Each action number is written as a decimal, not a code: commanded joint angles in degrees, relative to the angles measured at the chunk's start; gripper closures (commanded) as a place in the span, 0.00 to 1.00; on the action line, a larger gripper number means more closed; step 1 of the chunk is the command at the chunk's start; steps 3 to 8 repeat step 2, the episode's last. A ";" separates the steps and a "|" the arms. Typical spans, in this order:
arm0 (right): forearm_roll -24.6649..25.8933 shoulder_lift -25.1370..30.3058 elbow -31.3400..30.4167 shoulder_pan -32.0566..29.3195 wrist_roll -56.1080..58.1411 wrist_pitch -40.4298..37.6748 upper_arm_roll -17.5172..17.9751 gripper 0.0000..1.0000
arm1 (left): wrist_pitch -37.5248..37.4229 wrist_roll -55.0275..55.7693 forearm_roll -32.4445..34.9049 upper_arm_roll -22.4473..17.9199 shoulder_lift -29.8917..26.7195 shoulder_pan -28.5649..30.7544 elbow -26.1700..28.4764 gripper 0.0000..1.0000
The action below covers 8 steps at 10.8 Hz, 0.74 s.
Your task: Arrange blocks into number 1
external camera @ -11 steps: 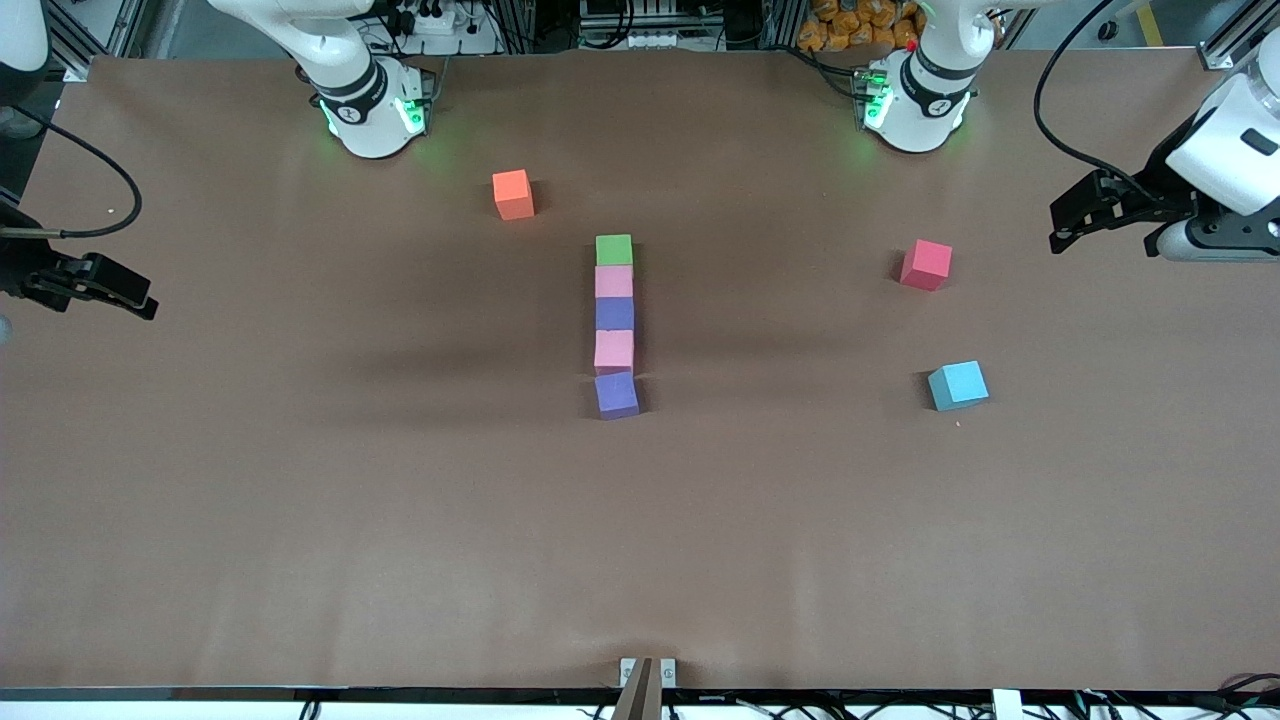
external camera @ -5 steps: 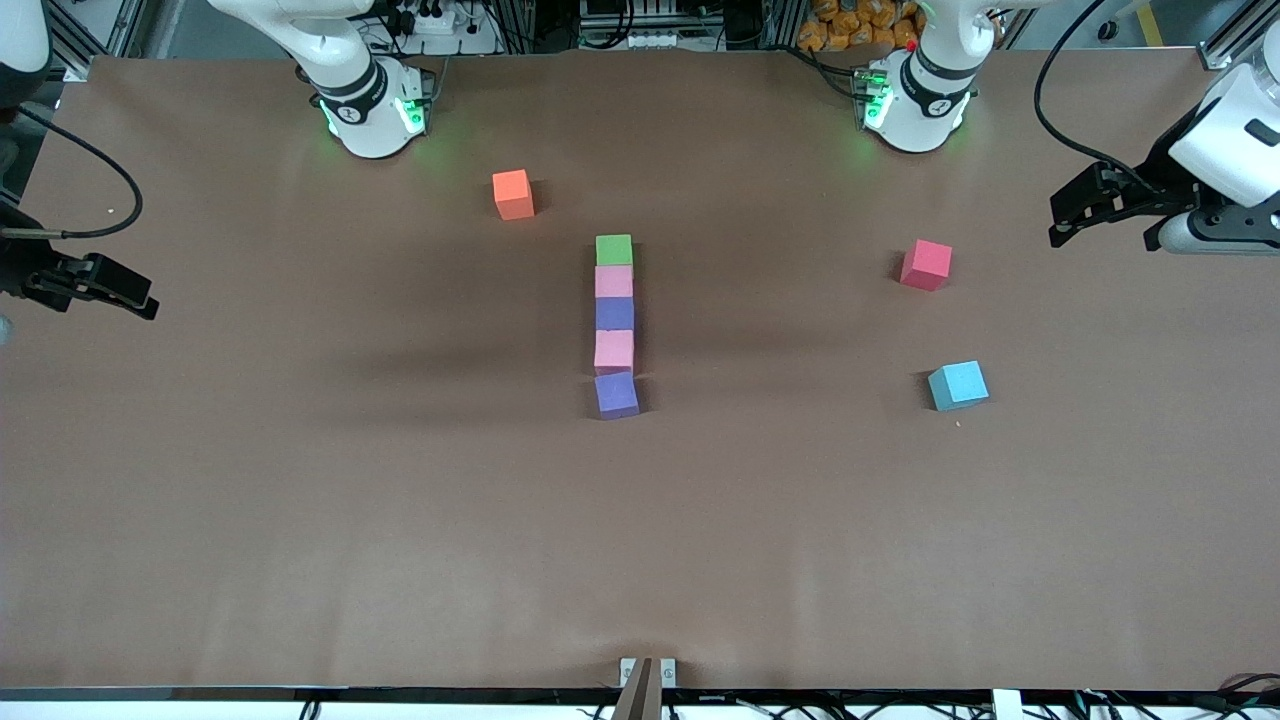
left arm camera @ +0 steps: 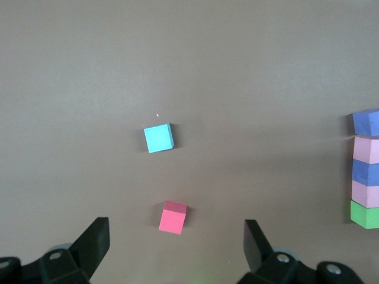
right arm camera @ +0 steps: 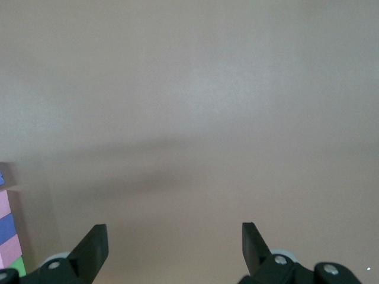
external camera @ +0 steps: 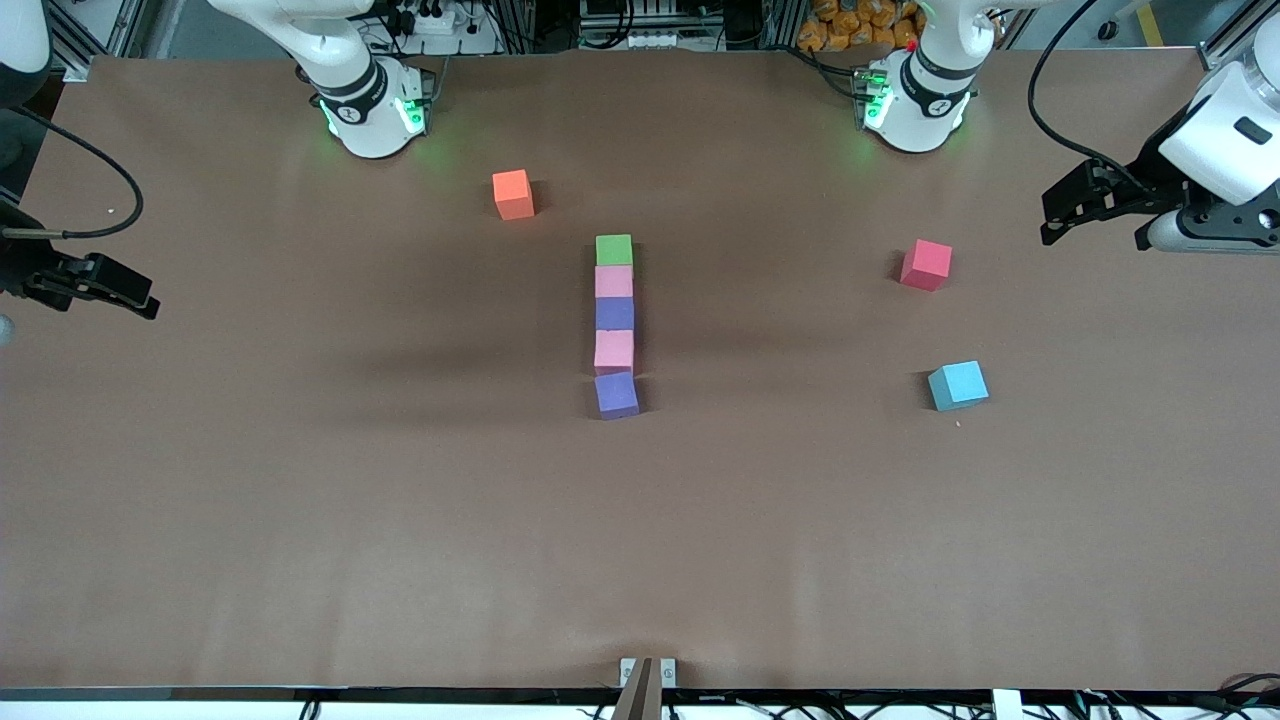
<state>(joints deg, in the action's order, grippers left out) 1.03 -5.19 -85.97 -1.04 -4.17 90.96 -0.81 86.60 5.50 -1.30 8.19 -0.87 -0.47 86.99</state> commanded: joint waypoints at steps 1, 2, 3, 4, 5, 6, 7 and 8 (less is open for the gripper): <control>0.64 0.62 -0.43 -0.63 -0.23 -0.43 0.55 0.00 | -1.08 -1.81 -0.63 -0.02 -0.28 0.29 -0.59 0.00; 0.64 0.62 -0.43 -0.63 -0.23 -0.43 0.55 0.00 | -1.08 -1.81 -0.63 -0.02 -0.28 0.38 -0.59 0.00; 0.64 0.62 -0.43 -0.63 -0.23 -0.43 0.55 0.00 | -1.08 -1.81 -0.63 -0.02 -0.28 0.38 -0.59 0.00; 0.64 0.62 -0.43 -0.63 -0.23 -0.43 0.55 0.00 | -1.08 -1.81 -0.63 -0.02 -0.28 0.38 -0.59 0.00; 0.64 0.62 -0.43 -0.63 -0.23 -0.43 0.55 0.00 | -1.08 -1.81 -0.63 -0.02 -0.28 0.38 -0.59 0.00; 0.64 0.62 -0.43 -0.63 -0.23 -0.43 0.55 0.00 | -1.08 -1.81 -0.63 -0.02 -0.28 0.38 -0.59 0.00; 0.64 0.62 -0.43 -0.63 -0.23 -0.43 0.55 0.00 | -1.08 -1.81 -0.63 -0.02 -0.28 0.38 -0.59 0.00; 0.64 0.62 -0.43 -0.63 -0.23 -0.43 0.55 0.00 | -1.08 -1.81 -0.63 -0.02 -0.28 0.38 -0.59 0.00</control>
